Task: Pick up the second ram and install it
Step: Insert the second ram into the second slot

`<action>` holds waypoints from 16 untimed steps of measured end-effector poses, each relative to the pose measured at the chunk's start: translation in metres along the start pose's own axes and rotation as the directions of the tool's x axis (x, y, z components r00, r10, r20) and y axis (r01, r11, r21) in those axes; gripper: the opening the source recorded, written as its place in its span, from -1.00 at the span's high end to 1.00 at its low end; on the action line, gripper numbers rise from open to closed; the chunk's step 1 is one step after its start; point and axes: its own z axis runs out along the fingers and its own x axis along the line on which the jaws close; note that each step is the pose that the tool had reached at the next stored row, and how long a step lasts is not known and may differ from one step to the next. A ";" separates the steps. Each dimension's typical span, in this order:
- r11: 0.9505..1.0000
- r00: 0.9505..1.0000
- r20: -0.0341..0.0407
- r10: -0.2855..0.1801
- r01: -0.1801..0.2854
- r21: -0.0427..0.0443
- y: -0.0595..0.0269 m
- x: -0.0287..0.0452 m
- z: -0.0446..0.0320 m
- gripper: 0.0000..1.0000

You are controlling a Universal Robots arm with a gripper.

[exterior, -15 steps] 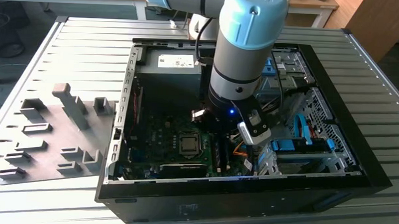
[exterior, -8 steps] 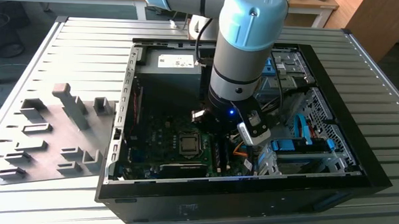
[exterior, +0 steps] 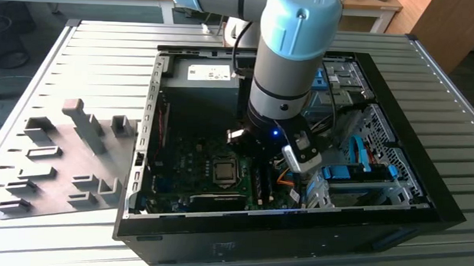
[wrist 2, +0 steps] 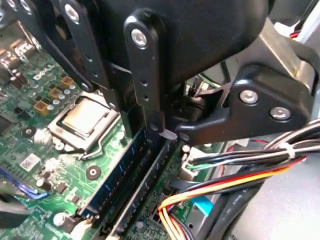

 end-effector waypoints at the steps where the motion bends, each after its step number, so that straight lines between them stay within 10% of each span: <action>1: 1.000 1.000 0.000 0.000 0.000 0.000 0.0001 0.0000 -0.0041 0.46; 11: 1.000 1.000 0.000 -0.001 0.001 0.003 0.0066 0.0005 -0.0476 0.73; 16: 1.000 1.000 0.001 -0.003 0.003 0.003 0.0073 0.0005 -0.0522 0.80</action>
